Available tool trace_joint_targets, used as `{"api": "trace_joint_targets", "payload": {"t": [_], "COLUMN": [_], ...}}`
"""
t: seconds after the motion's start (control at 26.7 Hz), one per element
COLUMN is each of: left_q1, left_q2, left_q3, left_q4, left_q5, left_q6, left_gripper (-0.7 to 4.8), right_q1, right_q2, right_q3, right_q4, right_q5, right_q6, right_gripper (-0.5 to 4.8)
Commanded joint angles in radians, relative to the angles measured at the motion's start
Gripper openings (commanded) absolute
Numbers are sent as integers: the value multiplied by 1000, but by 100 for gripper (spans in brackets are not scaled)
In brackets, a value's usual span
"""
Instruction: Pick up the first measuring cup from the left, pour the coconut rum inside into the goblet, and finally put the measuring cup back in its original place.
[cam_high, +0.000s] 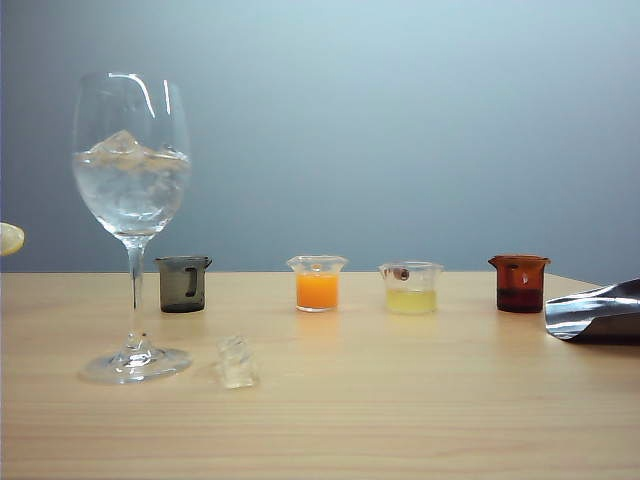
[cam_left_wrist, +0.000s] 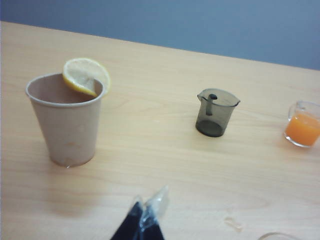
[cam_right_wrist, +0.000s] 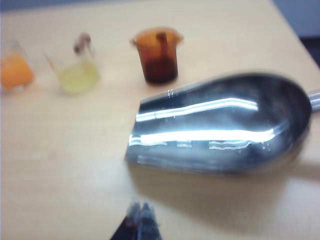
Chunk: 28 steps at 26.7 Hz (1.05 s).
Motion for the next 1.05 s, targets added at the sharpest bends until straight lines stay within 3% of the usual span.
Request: {"api": "trace_joint_targets", "payload": {"t": [0.04,0.19,0.37,0.49,1.05], "left_q1": [0,20,141,176,175], "left_q2": [-2,-6,-6,-6,-6], "left_q3": [3,3,3,2,3], "left_q4": [12,11,13,12,12], "left_q5": [0,3,1,-6,1], "left_q6": [-6,-6,-6,-6,-6], "left_gripper": [-5,-5,-5,-5,-5], "right_q1": [-19,-95,-210,-207,-192], "right_q2": [-99,-203,-250,-250,-250], "right_q3": [-3,-3,-3,-3,-3], "right_q4": [21,20,44,40,40], "right_q5": [-11,-32,-22,-2,-5], "right_q6": [-1,-2,-2,-2,-2], "right_gripper": [8,8,8,8,8]}}
